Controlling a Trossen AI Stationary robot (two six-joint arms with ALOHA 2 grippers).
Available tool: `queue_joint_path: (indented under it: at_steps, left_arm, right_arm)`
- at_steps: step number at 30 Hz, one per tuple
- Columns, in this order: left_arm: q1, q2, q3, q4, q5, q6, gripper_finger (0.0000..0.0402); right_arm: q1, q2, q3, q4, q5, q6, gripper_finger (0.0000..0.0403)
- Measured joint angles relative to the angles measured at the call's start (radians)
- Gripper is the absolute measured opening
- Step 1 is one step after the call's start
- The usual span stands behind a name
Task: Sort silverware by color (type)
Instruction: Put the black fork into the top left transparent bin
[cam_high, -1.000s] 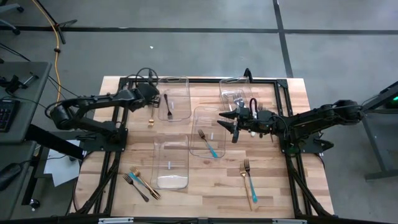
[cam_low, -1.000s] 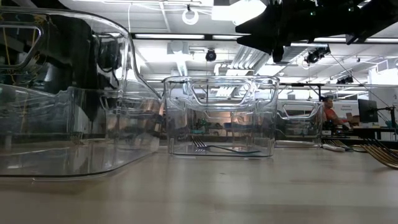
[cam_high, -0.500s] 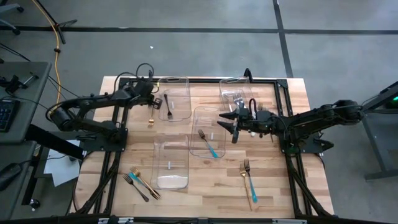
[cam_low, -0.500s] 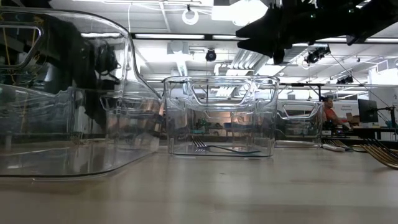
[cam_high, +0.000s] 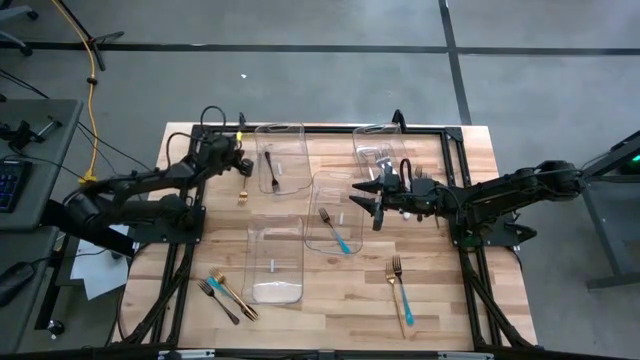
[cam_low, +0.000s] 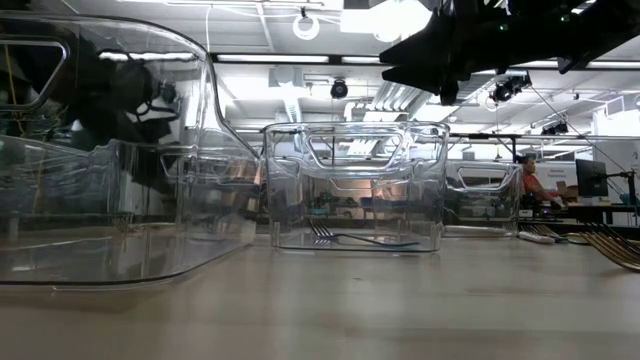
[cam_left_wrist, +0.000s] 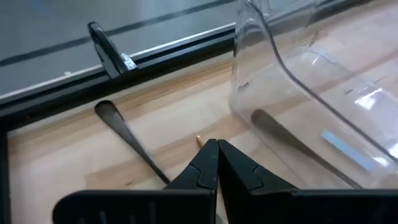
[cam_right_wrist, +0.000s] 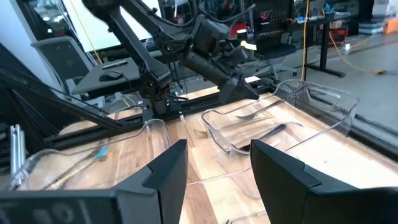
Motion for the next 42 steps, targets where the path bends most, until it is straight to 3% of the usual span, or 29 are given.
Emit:
queue_joint_path:
  at_steps: [15,34,42]
  left_arm:
    - [-0.045,0.047,-0.028,0.023,-0.185,-0.017,0.0]
    - [-0.088,0.128,-0.028,-0.039,-0.181,0.087,0.0]
    - [-0.088,0.128,-0.028,-0.071,-0.087,0.105,0.0]
  right_arm:
    - [0.0,0.0,0.0,-0.004,0.0,0.047,0.0171]
    - [0.0,0.0,0.0,-0.004,0.0,0.047,0.0171]
    - [0.0,0.0,0.0,-0.004,0.0,0.047,0.0171]
